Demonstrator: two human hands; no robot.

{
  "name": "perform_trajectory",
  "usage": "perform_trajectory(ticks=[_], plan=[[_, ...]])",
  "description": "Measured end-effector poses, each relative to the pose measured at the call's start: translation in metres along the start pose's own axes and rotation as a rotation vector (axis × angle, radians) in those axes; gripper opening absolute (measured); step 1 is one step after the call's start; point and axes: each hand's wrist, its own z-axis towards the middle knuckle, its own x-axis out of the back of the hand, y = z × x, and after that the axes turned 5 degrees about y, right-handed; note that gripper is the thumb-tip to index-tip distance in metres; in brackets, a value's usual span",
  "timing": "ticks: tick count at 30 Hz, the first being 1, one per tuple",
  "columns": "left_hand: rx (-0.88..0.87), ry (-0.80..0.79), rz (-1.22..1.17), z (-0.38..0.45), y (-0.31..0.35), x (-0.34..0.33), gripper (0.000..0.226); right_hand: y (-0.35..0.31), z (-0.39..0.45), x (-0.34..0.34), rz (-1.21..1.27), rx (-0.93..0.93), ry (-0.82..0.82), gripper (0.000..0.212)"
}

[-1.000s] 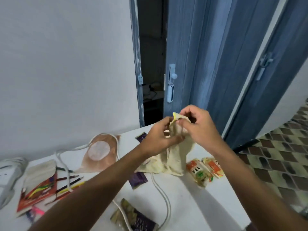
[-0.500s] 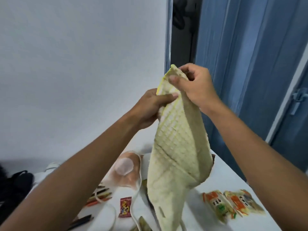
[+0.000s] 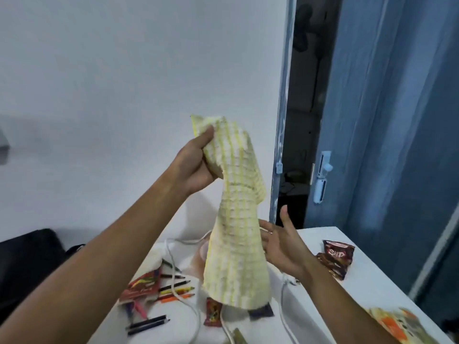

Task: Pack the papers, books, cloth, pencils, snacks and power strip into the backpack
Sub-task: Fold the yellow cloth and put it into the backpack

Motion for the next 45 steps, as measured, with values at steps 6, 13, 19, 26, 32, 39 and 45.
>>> perform_trajectory(ticks=[6, 13, 19, 26, 32, 39, 45], plan=[[0.023, 0.082, -0.037, -0.007, 0.011, 0.031, 0.045, -0.002, 0.023, -0.053, -0.061, 0.057, -0.071, 0.040], [0.043, 0.105, 0.154, -0.020, 0.022, 0.075, 0.063, 0.005, 0.047, -0.074, -0.039, 0.097, -0.090, 0.020], [0.161, 0.226, 0.502, -0.026, 0.033, 0.127, 0.064, -0.042, 0.049, -0.061, -0.212, 0.182, 0.092, 0.024], [0.311, 0.061, 0.270, -0.028, 0.022, 0.156, 0.068, -0.083, 0.032, -0.065, 0.028, 0.114, 0.023, 0.019], [0.056, 0.320, 0.021, -0.014, -0.004, 0.150, 0.078, -0.099, 0.015, -0.060, -0.071, 0.246, -0.117, 0.041], [-0.116, 0.285, 0.848, -0.020, 0.010, 0.141, 0.031, -0.117, 0.009, -0.052, -0.428, 0.315, 0.214, 0.032], [-0.080, 0.344, 0.750, -0.016, 0.021, 0.138, 0.023, -0.116, 0.008, -0.052, -0.854, 0.479, 0.469, 0.017]])
